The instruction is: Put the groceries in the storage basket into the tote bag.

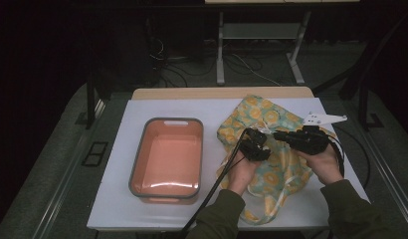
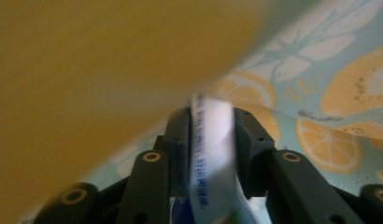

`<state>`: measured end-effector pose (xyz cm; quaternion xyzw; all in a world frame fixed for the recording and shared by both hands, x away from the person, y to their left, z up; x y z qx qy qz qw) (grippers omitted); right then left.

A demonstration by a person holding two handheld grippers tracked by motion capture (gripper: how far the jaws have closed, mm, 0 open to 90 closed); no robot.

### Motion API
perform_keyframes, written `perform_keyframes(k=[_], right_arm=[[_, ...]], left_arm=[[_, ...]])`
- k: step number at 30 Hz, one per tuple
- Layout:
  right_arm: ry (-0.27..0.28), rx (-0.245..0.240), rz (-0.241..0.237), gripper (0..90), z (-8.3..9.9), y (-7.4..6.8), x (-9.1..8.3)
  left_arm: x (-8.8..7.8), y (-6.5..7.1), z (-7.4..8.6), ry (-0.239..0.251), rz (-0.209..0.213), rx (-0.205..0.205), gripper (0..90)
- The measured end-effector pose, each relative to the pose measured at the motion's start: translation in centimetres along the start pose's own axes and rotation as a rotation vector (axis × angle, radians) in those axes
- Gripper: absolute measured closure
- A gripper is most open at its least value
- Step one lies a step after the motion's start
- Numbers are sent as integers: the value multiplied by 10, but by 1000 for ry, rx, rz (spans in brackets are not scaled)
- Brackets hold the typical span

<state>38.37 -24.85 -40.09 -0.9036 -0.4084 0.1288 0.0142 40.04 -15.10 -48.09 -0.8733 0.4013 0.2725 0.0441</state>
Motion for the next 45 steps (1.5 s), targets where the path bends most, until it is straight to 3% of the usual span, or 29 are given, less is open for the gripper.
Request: perform_keyframes(k=[8, 14, 17, 19, 21, 24, 26, 29, 34, 37, 41, 45], right_arm=[[-7, -5, 1, 897, 1, 0, -1], [-30, -7, -18, 897, 5, -5, 0], [-59, -11, -41, 894, 10, -11, 0], [-73, -13, -45, 893, 14, -14, -1], [-96, -16, -57, 891, 21, -19, -2], [-133, -20, -73, 873, 31, -27, -2], [-162, -23, -92, 793, 39, -35, -2], [-196, -35, -122, 717, 49, -46, -4], [-192, -33, -139, 554, 54, -65, -11], [-207, -40, -172, 515, 60, -80, -14], [-262, -61, -208, 478, 76, -99, -10], [-333, -90, -209, 443, 95, -108, 0]], left_arm=[[-44, 0, 4, 20, 23, -7, 463], [-90, 4, 1, 51, 53, -2, 439], [-107, 2, -2, 64, 55, 1, 427], [-114, 0, -1, 79, 53, -19, 424], [-116, 4, 3, 93, 65, -35, 419], [-115, 7, 12, 86, 62, -19, 412], [-115, 8, 14, 85, 70, -23, 406], [-119, 8, 10, 110, 69, -24, 405], [-127, 2, 0, 147, 74, -29, 375], [-132, -2, -4, 163, 76, -19, 371], [-134, -8, -6, 172, 71, -36, 368], [-134, -10, -5, 169, 65, -34, 367]])
Point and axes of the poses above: each handheld gripper's, and its own axes: x roughly forward along the jaws, z roughly out of its underside, y roughly to its right, the point moved 7 cm from there along x, roughly forward along the jaws, and after that the axes turned 15 degrees about y, right-handed, at the moved point
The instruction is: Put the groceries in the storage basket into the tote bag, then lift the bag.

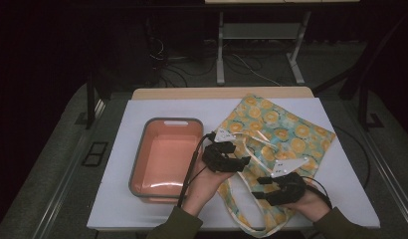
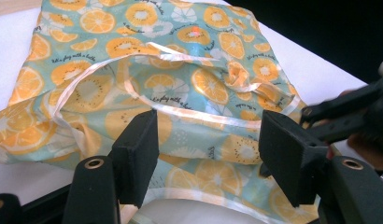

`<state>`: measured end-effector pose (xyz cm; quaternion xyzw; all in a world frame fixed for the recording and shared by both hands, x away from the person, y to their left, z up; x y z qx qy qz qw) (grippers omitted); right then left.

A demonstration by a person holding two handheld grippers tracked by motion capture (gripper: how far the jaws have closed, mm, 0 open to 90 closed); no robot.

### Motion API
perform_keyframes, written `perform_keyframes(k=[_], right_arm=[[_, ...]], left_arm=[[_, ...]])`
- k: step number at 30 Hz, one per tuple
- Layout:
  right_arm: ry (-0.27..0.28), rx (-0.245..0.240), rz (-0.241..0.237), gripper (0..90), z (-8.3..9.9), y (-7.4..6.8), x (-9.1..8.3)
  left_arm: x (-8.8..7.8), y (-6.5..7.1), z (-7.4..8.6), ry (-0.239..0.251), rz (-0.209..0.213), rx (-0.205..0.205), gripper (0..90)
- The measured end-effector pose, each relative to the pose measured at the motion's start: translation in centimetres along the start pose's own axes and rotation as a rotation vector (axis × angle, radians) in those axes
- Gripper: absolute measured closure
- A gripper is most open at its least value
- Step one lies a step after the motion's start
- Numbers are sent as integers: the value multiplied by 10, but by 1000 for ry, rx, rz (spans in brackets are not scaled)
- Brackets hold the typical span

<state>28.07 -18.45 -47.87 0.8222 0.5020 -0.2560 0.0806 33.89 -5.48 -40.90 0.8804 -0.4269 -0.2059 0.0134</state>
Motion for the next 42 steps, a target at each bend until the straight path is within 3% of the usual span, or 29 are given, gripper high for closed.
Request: perform_keyframes(k=[5, 7, 11, 13, 25, 35, 42], right_arm=[[-49, -12, 27, 412, 11, -3, 16], [-61, -36, 36, 510, 13, -2, 18], [-58, -44, 68, 822, 14, 6, 14], [-58, -45, 71, 885, 14, 11, 12], [36, -18, 141, 894, -1, 46, -28], [63, -5, 193, 895, -2, 70, -53], [76, 11, 208, 896, -2, 80, -61]], left_arm=[[0, -2, 1, -3, -1, -2, 364], [0, -2, 1, -2, -3, -2, 363], [0, -1, 0, 1, -6, 0, 363], [1, 0, 1, 1, -6, -1, 363], [18, 14, 10, -22, -12, 26, 329], [31, 3, 22, -20, -129, 45, 275], [49, -13, 35, -70, -201, 41, 255]])
Point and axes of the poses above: each handheld gripper's, and its own axes: x roughly forward along the jaws, z roughly out of its underside, y roughly to its right, the point moved 7 cm from there along x, roughly forward along the jaws, and after that the axes turned 15 degrees about y, right-handed, at the moved point
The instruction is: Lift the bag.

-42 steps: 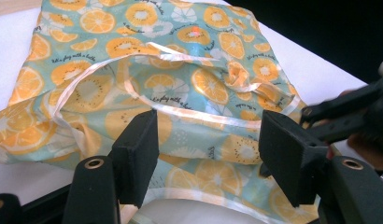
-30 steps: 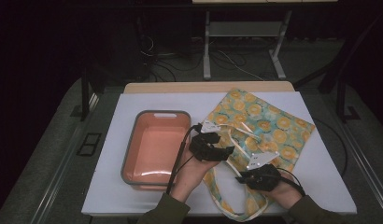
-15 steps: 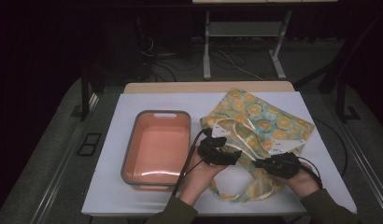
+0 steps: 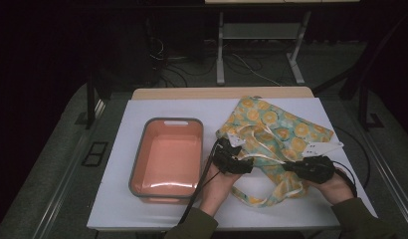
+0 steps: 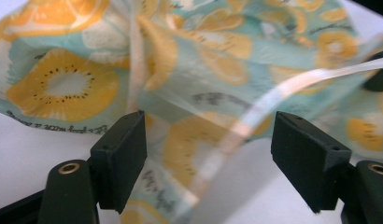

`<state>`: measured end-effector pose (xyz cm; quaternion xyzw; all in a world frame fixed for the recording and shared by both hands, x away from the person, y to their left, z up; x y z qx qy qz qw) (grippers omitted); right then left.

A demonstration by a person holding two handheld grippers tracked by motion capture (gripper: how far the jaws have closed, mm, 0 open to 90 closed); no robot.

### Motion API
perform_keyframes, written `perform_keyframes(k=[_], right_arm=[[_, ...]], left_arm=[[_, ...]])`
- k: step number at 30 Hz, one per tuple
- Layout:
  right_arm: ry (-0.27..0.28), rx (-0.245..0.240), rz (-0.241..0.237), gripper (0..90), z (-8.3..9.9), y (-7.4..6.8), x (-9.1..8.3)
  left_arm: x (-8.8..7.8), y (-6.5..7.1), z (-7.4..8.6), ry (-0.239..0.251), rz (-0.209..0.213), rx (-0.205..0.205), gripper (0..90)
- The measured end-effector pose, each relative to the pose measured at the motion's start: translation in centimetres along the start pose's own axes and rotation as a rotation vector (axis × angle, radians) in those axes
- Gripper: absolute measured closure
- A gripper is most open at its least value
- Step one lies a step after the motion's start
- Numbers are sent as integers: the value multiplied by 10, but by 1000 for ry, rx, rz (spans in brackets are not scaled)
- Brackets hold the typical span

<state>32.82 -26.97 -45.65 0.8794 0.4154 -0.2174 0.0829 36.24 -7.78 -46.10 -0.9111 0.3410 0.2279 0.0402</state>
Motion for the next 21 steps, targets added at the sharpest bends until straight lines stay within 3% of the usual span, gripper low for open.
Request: perform_keyframes(k=[3, 4, 9, 11, 17, 21], right_arm=[[10, 9, 5, 895, -1, 4, -1], [16, 10, 6, 895, -1, 6, -1], [48, 23, 1, 895, -7, 9, -1], [63, 22, -3, 896, -11, 9, 0], [97, 15, -11, 896, -26, 7, 5], [127, 5, -12, 896, -41, 6, 11]], left_arm=[[9, -2, 7, -29, -10, -8, 257], [11, -3, 9, -34, -17, -9, 297], [13, -3, 3, 4, 27, -67, 759], [12, -3, -1, 2, 31, -76, 879], [3, -7, -22, 42, 37, -110, 890], [-6, -13, -44, 94, 30, -104, 890]])
Point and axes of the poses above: each handheld gripper's, and its own axes: x roughly forward along the jaws, z roughly out of its underside, y roughly to its right, the point moved 7 cm from there along x, roughly forward along the jaws, and after that the axes turned 15 degrees about y, right-handed, at the moved point
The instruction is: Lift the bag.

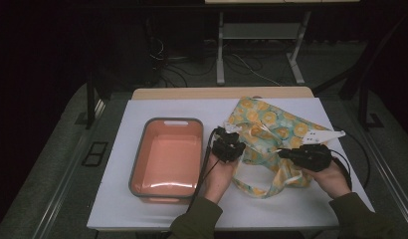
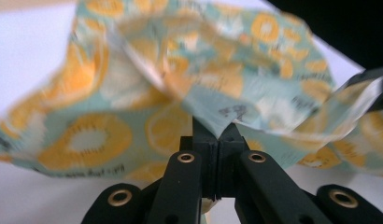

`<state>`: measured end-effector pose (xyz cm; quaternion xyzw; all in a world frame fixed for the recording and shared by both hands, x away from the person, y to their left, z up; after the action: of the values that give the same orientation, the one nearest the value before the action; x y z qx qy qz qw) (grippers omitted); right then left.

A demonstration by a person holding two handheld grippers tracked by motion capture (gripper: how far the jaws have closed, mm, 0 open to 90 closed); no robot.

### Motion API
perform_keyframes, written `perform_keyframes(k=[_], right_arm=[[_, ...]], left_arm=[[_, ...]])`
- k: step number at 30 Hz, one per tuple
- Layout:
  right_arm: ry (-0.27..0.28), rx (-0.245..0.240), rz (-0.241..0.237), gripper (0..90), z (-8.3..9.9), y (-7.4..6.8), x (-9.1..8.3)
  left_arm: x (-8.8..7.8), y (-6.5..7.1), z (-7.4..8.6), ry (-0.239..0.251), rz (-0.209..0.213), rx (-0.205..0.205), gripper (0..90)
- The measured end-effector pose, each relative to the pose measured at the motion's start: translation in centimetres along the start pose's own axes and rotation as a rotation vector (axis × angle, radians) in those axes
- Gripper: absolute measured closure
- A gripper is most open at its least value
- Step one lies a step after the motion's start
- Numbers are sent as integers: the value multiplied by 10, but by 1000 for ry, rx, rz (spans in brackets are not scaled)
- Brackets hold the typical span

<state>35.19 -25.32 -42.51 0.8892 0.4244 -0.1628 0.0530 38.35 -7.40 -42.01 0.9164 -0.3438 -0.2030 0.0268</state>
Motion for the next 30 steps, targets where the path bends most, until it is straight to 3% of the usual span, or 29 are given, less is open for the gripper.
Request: perform_keyframes(k=[5, 12, 21, 25, 30], right_arm=[[44, -18, 8, 896, -20, 1, 9], [130, -6, 18, 896, -49, 7, 10], [229, -20, -3, 896, -82, -4, 3], [263, -31, -2, 896, -94, -6, 0], [239, -5, 36, 896, -86, 10, 8]], left_arm=[[-8, -9, -25, 56, -8, -2, 892], [-21, -20, -49, 133, -21, -8, 892], [-53, -17, -83, 251, -2, 2, 892], [-55, -17, -87, 257, 9, -1, 891], [-34, -28, -75, 192, 19, -7, 890]])
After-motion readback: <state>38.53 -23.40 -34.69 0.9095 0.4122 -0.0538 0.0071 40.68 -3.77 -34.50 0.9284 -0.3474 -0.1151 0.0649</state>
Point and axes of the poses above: each handheld gripper's, and its own axes: x roughly forward along the jaws, z roughly out of its underside, y roughly to its right, the point moved 7 cm from there along x, roughly forward along the jaws, and after that the axes turned 15 degrees about y, right-handed, at the moved point
